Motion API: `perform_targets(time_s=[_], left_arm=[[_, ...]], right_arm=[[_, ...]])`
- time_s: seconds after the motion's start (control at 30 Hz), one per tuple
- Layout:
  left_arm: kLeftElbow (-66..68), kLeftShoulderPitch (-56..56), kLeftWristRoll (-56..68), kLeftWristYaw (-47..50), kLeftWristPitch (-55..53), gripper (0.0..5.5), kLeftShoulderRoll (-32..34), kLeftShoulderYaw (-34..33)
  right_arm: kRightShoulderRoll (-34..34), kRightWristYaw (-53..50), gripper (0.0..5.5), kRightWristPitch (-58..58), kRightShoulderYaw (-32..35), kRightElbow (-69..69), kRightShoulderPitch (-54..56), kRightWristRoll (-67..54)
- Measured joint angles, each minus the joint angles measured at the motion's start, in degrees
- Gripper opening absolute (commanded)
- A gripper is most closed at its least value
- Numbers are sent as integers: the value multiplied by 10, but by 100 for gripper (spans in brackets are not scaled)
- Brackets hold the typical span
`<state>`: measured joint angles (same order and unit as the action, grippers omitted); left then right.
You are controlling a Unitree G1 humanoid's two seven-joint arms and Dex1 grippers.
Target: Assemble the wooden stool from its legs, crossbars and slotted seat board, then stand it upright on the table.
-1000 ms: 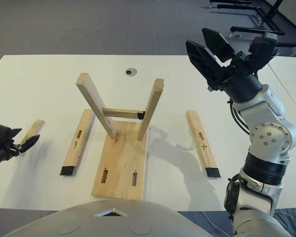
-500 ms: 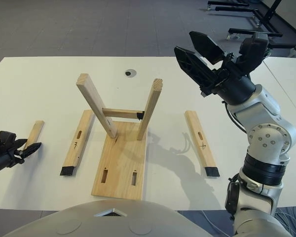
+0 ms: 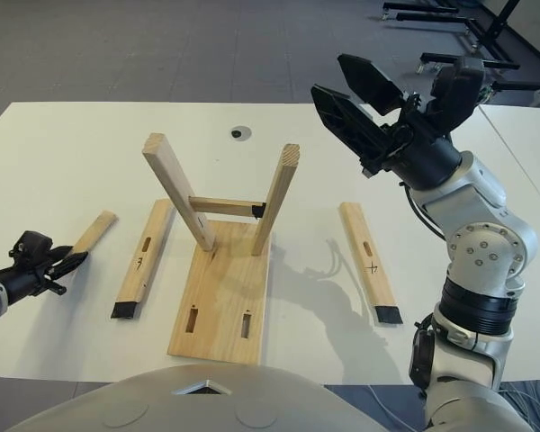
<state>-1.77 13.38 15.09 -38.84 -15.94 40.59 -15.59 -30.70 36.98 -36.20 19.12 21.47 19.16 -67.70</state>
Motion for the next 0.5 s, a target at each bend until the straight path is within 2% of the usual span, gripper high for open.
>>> perform_targets(time_s=[0.13, 0.27, 0.4, 0.5], left_arm=[[-92, -179, 8, 45, 103, 128, -21, -10], [-142, -349, -33, 67, 145, 128, -37, 60], [-157, -424, -91, 65, 181, 128, -86, 169], [-156, -431, -107, 67, 187, 128, -118, 204]], right_arm=[[10, -64, 479, -8, 6, -17, 50, -39], [64, -157, 479, -14, -24, -33, 123, -71], [153, -210, 479, -11, -101, -27, 170, -63], [190, -224, 479, 1, -134, -27, 178, -24]])
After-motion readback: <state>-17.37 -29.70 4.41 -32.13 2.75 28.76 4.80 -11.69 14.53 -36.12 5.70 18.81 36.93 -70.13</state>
